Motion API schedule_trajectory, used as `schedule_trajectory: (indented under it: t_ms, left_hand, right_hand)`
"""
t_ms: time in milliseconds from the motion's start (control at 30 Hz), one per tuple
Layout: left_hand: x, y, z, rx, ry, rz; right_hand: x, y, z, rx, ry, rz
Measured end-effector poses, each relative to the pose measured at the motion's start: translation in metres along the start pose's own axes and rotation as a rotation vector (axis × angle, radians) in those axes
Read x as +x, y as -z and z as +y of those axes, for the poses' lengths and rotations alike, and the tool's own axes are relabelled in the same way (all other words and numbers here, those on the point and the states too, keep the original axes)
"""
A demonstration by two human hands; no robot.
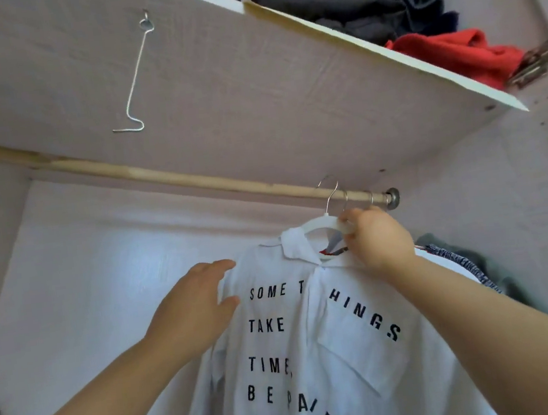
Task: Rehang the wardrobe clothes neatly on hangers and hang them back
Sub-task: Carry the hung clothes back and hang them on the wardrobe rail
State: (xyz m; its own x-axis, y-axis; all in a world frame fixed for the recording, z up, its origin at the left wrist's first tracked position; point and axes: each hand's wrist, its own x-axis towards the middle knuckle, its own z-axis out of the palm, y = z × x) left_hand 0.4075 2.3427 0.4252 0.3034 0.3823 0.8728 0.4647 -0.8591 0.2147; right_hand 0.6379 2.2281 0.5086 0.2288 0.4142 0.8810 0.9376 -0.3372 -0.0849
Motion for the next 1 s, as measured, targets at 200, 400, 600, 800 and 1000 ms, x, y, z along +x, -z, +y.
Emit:
schedule_trajectory:
  t_ms: [200, 400, 600, 800, 1000]
  left_hand:
    - [0.014, -0.010, -0.024, 0.007, -0.007, 0.027]
    - [0.019, -0.019, -0.040, 0.032, -0.008, 0.034]
    - [0.027, -0.033, -0.041, 0.050, -0.010, 0.044]
    - [0.021, -0.054, -0.040, 0.064, -0.008, 0.002]
    - [0.010, -0.070, -0.035, 0.032, 0.029, -0.083]
  right_hand:
    - [0.034, -0.020, 0.012, 0.059, -0.013, -0.034]
    - [0.053, -0.038, 0.024, 0.041, -0.025, 0.004]
    - [0.057, -0.051, 0.034, 0.077, -0.044, -0.017]
    - [0.038, -0.067, 0.043, 0.020, 0.043, 0.035]
    - [0.023, -0.065, 0.047, -0.021, 0.098, 0.069]
